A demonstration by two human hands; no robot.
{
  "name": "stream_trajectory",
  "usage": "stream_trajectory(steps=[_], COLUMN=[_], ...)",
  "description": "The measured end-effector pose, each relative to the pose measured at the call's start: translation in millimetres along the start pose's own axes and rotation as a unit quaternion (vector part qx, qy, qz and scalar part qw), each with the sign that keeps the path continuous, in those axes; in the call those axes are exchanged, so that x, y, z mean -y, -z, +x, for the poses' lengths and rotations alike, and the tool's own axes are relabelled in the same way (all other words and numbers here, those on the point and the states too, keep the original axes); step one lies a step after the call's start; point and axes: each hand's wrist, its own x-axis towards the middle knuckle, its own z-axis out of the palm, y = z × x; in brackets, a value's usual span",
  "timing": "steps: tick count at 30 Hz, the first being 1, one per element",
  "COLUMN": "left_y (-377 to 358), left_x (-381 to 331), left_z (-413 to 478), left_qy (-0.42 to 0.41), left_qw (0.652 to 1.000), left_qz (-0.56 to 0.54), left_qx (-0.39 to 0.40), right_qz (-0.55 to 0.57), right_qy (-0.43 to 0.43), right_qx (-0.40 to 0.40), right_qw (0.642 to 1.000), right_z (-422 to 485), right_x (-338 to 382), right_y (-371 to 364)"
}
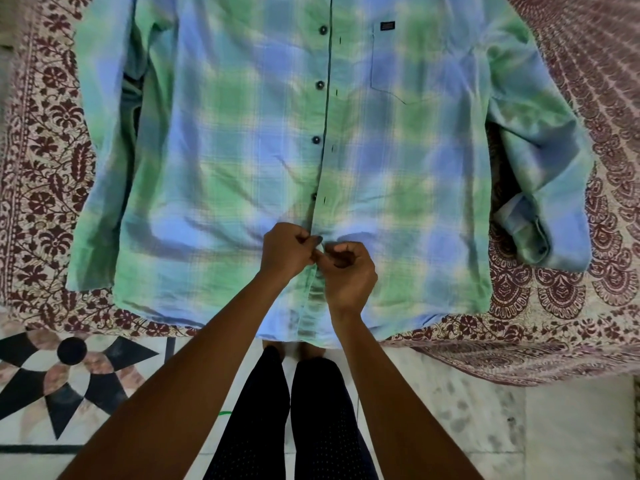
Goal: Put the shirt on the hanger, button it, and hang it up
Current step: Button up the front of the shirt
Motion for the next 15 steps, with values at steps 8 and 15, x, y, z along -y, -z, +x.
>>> stream_trajectory(steps=[8, 15], left_y=[2, 6], left_x=[4, 1], left_z=[-5, -8], left_qy=[0.029, 0.036], left_qw=[0.996, 0.994], left_qz=[-0.071, -0.094], left_qx=[0.049, 0.046], right_qz=[0.126, -0.034], right_qy=[-0.080, -0.008], right_qx=[0.061, 0.049], right_qw=[0.987, 0.998], right_z=[5, 10], right_x=[-1, 4], right_y=[11, 9])
